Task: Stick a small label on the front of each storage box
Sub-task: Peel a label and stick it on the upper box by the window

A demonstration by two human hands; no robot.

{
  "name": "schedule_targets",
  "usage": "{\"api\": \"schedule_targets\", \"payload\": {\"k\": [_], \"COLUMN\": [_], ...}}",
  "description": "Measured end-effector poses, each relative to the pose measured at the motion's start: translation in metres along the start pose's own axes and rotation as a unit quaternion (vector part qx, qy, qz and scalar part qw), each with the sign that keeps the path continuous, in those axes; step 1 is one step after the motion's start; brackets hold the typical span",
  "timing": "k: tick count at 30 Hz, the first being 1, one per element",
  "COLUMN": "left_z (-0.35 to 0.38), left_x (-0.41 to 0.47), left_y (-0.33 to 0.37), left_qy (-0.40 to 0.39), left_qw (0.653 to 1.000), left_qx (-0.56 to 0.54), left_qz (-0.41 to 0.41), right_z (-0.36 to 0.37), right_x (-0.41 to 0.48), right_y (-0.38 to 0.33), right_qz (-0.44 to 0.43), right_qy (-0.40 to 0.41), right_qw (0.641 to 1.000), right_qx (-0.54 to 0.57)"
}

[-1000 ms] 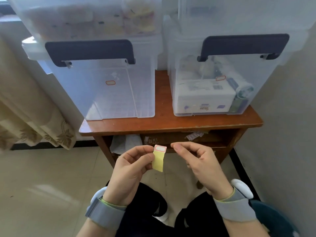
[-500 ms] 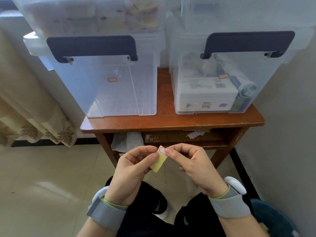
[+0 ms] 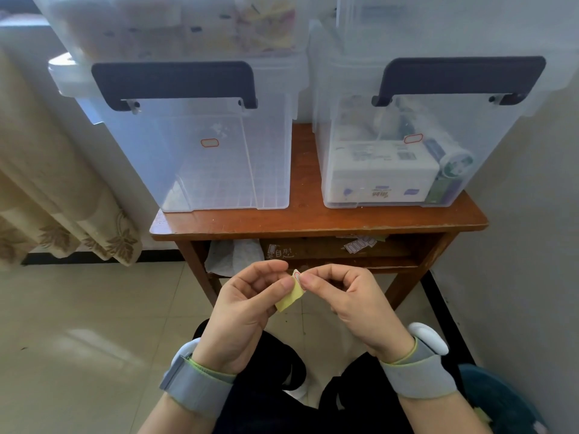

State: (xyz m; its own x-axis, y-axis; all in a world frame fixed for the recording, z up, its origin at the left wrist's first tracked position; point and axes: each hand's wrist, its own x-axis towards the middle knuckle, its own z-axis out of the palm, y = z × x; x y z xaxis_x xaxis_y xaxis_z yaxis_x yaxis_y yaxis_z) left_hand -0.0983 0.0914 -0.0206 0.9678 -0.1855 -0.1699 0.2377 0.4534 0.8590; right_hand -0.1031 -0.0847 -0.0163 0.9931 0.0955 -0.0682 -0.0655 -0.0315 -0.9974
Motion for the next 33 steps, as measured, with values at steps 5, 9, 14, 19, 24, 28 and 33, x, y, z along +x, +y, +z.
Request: {"api": "schedule_targets", "payload": {"k": [5, 9, 14, 19, 24, 28, 33], "left_z": [-0.002, -0.002, -0.001, 0.0, 0.003, 0.0, -0.002], "left_x": [0.0, 0.002, 0.002, 0.002, 0.0, 0.002, 0.002], "left_y": [0.0, -0.001, -0.002, -0.002, -0.004, -0.003, -0.005], "left_qy": [0.001, 0.012, 0.009, 0.011, 0.015, 0.003, -0.005], "left_qw": [1.0, 1.0, 0.999, 0.998, 0.997, 0.996, 0.996], "left_qx": [0.009, -0.004, -0.033, -0.042, -0.045, -0.068, -0.072], "left_qz": [0.001, -0.015, -0.038, -0.049, -0.06, -0.056, -0.056], "right_z": [0.003, 0.001, -0.002, 0.001, 0.004, 0.006, 0.01], "right_x": [-0.001, -0.003, -0.002, -0.003, -0.005, -0.007, -0.008], "right_y": [0.005, 0.005, 0.011, 0.008, 0.008, 0.005, 0.012], "right_qz": [-0.038, -0.046, -0.023, 0.031, 0.068, -0.003, -0.089], "right_qy": [0.028, 0.014, -0.023, -0.057, -0.046, 0.022, 0.088], "right_qw": [0.996, 0.997, 0.999, 0.992, 0.987, 0.998, 0.986], "right_qx": [-0.07, -0.067, 0.005, 0.106, 0.135, 0.063, -0.108]}}
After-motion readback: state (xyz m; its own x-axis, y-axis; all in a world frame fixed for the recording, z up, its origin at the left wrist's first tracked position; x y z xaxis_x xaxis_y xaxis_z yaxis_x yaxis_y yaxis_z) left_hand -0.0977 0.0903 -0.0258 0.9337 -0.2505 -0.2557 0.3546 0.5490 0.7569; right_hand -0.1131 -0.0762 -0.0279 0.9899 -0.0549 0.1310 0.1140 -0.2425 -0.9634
